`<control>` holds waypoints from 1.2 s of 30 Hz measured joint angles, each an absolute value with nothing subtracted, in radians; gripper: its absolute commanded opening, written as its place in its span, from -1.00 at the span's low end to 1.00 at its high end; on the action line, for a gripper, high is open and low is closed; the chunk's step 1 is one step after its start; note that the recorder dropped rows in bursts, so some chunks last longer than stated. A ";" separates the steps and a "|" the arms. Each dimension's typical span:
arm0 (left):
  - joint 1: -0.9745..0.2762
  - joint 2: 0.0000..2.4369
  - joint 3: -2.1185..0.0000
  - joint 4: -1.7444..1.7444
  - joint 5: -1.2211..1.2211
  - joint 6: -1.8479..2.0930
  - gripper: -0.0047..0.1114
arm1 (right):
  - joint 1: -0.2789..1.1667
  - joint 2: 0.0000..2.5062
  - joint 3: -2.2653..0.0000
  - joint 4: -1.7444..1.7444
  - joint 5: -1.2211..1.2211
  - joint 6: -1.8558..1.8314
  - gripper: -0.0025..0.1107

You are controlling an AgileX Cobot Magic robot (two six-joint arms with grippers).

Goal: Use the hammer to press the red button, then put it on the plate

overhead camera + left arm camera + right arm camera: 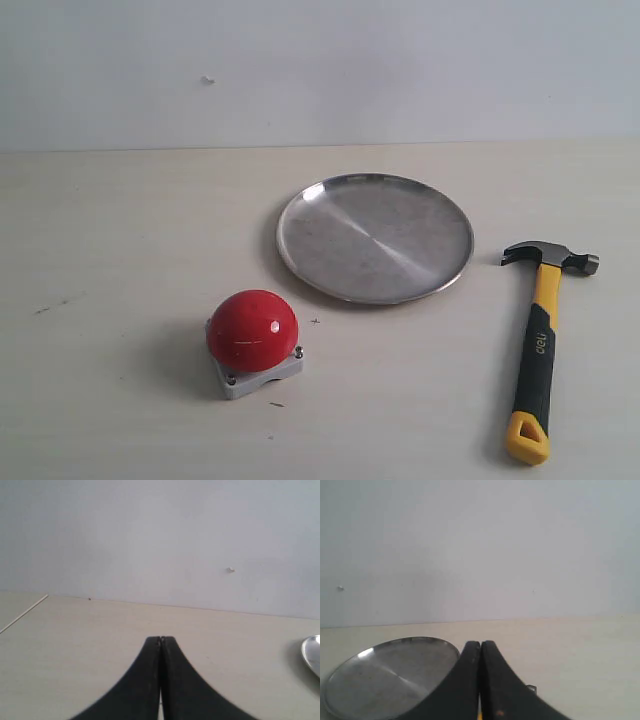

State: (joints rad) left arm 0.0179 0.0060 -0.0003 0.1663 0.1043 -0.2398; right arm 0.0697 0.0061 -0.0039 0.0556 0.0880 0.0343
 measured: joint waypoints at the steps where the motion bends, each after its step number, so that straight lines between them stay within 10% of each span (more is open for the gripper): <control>1: 0.018 0.006 0.000 0.166 0.104 -0.240 -0.92 | 0.070 0.006 -0.004 0.056 0.088 0.034 -0.96; 36: 0.018 0.006 0.000 0.166 0.104 -0.240 -0.92 | 0.070 0.018 -0.004 0.341 -0.462 0.391 -0.96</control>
State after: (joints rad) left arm 0.0179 0.0060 -0.0003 0.1663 0.1043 -0.2398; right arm 0.0697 0.0176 -0.0039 0.3411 -0.4624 0.3913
